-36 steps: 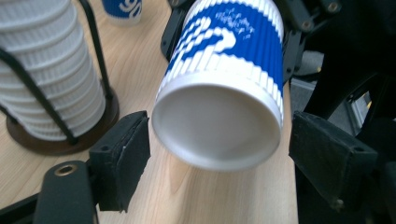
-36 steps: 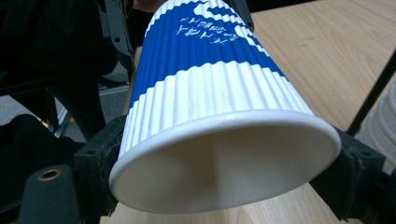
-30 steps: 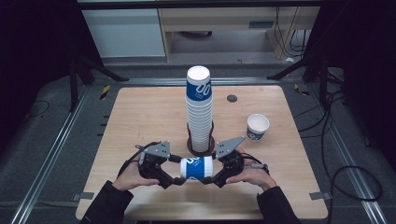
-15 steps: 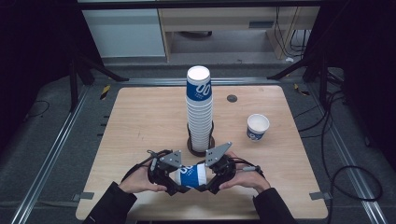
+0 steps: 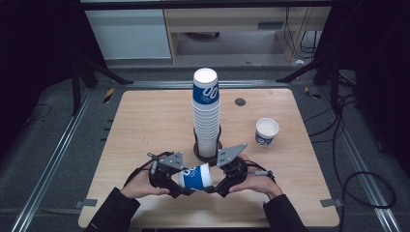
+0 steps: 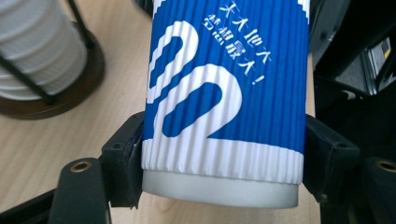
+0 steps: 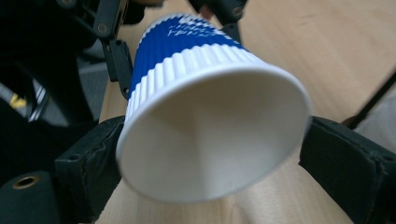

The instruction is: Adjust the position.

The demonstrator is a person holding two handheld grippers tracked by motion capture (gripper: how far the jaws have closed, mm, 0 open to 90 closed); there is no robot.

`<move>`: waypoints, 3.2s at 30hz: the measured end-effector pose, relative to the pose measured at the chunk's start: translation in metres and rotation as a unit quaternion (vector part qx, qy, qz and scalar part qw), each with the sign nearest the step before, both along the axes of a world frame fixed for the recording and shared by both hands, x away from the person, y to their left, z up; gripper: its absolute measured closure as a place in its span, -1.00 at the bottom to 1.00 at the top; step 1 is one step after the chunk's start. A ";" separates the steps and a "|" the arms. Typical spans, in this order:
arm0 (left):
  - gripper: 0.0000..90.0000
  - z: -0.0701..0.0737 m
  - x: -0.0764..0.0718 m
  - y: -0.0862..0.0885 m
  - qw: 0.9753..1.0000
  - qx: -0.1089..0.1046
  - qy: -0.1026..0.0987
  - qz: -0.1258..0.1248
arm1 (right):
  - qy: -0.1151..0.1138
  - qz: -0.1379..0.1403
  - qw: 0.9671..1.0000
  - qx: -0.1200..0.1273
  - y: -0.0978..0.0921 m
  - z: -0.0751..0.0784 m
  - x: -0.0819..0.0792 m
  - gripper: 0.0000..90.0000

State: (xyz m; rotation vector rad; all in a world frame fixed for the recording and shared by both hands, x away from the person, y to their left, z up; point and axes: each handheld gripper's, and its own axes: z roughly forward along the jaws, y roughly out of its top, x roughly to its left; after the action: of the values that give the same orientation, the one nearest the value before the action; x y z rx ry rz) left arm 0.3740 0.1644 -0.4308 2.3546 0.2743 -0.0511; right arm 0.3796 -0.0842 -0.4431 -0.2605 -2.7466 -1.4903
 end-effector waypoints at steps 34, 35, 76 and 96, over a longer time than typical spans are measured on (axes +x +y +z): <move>-0.40 0.010 -0.005 0.000 0.993 -0.112 -0.029 0.014 | 0.055 -0.020 0.990 0.129 -0.018 0.014 0.007 -0.78; -0.40 0.010 -0.006 -0.002 0.993 -0.110 -0.030 0.012 | 0.057 -0.017 0.990 0.128 -0.017 0.013 0.007 -0.77; -0.51 -0.007 -0.006 -0.014 1.000 0.022 -0.013 -0.002 | 0.018 0.011 1.000 -0.004 0.003 0.006 -0.001 -0.63; -0.38 0.000 0.003 0.002 0.998 -0.034 -0.022 0.040 | 0.002 -0.043 0.997 0.070 -0.015 0.021 0.005 -0.83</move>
State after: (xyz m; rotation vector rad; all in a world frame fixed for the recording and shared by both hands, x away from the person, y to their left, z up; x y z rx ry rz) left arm 0.3766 0.1666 -0.4309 2.2718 0.3396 0.0282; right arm 0.3848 -0.0996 -0.4221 -0.3840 -2.6436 -1.6929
